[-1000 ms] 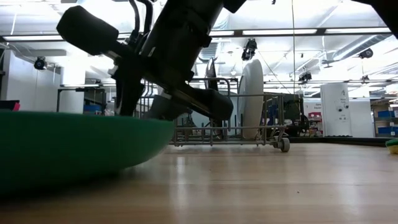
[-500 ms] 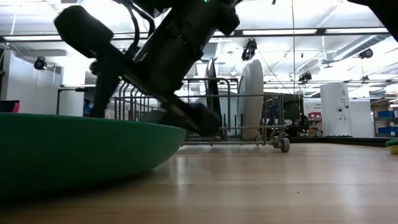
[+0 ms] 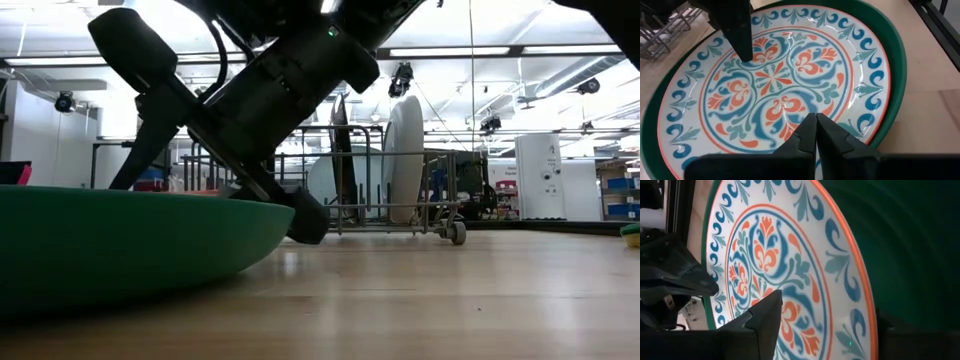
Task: Sort dishes
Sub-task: Put the white and blue patterned plate in the dishwasher rack
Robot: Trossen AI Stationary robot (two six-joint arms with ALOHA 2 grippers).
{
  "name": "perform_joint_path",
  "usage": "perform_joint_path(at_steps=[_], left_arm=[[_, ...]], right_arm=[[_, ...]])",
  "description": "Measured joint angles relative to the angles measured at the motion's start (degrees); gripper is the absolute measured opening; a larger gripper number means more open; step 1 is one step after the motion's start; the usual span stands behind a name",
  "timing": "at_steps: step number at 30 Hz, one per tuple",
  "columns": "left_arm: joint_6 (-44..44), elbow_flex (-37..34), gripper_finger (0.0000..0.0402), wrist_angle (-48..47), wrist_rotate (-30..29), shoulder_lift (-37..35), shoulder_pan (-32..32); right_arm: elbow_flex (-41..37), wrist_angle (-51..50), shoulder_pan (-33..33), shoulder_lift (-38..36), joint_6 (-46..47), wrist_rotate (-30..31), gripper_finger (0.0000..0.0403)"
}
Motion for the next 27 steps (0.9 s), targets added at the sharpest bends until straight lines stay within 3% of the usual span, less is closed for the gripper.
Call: perform_joint_path(at_steps=[4,14,27], left_arm=[[0.03,0.00,0.0000,0.01,-0.39,0.00,0.00],[0.07,-0.39,0.0000,-1.05,-0.82,0.07,0.51],[0.93,1.65,0.0000,-3.65,0.08,-1.03,0.62]], right_arm=[[-0.06,0.43,-0.04,0.00,-2.02,0.09,0.0150],[0.20,3.31,-0.31,-0.11,-5.54,-1.47,0.0043],[0.00,0.56,-0.61,-3.27,-9.28,-0.37,0.0026]])
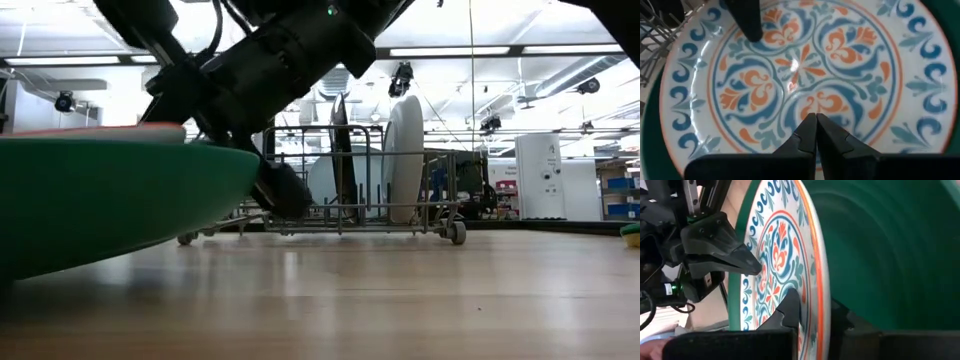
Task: Sort dishes
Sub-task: Put the white and blue patterned plate in the dishwasher rack
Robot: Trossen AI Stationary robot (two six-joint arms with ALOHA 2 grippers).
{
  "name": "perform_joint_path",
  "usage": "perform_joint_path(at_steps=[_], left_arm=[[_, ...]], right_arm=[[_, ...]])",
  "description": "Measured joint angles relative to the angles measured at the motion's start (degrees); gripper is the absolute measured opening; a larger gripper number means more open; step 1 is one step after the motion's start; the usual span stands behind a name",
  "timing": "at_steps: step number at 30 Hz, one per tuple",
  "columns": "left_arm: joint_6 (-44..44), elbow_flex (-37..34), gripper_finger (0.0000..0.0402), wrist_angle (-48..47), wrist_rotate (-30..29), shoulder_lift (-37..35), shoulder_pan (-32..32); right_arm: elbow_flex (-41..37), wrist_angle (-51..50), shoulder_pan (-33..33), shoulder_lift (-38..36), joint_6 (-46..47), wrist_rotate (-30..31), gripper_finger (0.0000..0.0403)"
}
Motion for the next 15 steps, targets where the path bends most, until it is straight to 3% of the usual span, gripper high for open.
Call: perform_joint_path(at_steps=[15], left_arm=[[0.43,10.76,0.0000,-19.48,-0.77,-0.22,-0.21]], right_arm=[[0.00,-7.34,0.26,-3.64,-5.51,3.71,0.0018]])
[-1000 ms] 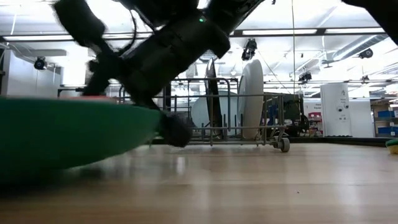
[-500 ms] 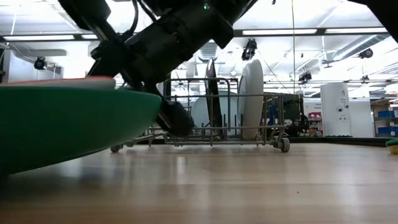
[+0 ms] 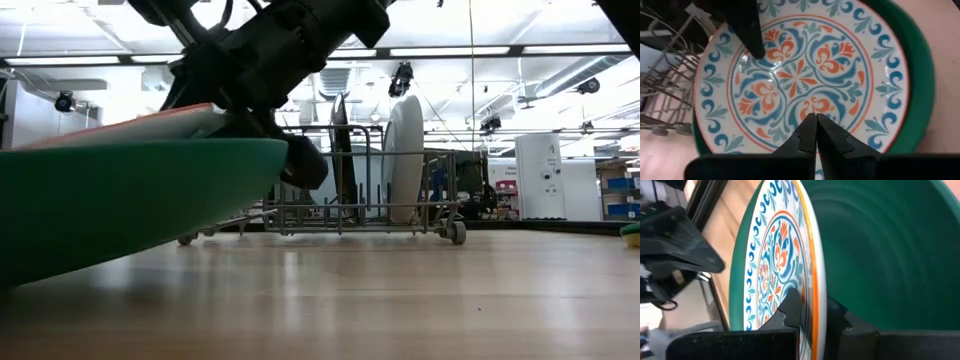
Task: Sort dishes
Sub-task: Put the white and blue patterned plate in the dishwasher rack
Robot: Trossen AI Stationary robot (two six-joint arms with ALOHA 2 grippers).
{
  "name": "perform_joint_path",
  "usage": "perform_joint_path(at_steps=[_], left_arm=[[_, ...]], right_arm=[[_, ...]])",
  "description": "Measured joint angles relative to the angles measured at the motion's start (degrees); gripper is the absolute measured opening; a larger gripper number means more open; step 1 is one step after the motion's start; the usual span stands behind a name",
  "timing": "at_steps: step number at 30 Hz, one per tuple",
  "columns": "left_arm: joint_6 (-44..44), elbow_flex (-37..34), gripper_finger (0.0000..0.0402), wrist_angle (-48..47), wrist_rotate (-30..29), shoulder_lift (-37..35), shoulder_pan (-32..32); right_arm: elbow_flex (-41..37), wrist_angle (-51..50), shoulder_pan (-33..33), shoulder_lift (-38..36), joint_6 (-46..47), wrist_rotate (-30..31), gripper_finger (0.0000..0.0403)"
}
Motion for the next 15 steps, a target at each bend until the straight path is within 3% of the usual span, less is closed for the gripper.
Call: perform_joint_path(at_steps=[15], left_arm=[[-4.00,11.16,0.0000,-19.92,-2.75,-0.09,0.09]], right_arm=[[-0.11,-2.82,1.66,-4.04,-9.77,4.13,0.0018]])
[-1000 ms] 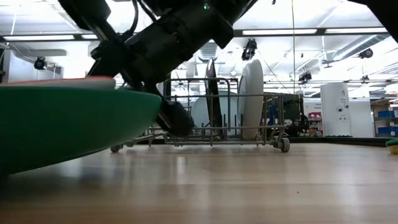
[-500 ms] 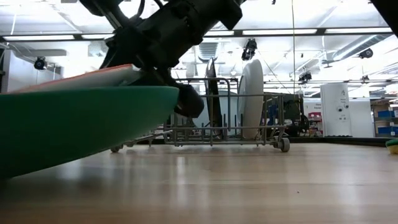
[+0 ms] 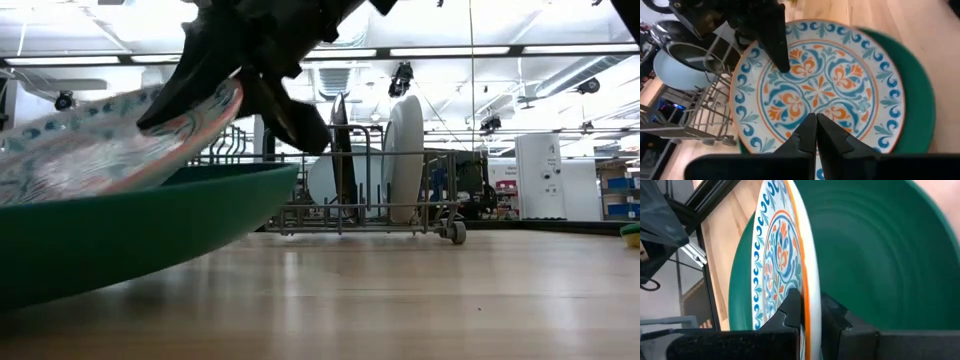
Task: Sort dishes
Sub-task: Put the white and blue patterned plate in the dishwasher rack
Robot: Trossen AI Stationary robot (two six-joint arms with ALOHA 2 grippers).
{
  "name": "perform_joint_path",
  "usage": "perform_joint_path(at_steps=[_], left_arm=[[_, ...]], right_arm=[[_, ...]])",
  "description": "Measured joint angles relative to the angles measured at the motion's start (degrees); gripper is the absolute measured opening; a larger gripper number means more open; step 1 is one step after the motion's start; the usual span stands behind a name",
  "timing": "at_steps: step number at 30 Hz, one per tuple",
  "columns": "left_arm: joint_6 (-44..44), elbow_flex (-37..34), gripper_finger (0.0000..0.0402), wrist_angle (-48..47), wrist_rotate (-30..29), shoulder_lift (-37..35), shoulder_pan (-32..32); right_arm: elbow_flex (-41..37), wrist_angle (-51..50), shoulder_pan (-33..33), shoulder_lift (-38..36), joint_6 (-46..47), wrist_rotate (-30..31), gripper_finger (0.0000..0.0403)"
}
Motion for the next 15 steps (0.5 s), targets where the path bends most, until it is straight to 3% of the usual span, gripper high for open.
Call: perform_joint_path(at_steps=[15], left_arm=[[-0.09,6.64,0.0000,-6.17,-2.58,-0.04,0.02]], right_arm=[[-0.11,-6.00,0.17,-5.82,-10.26,0.58,0.0018]])
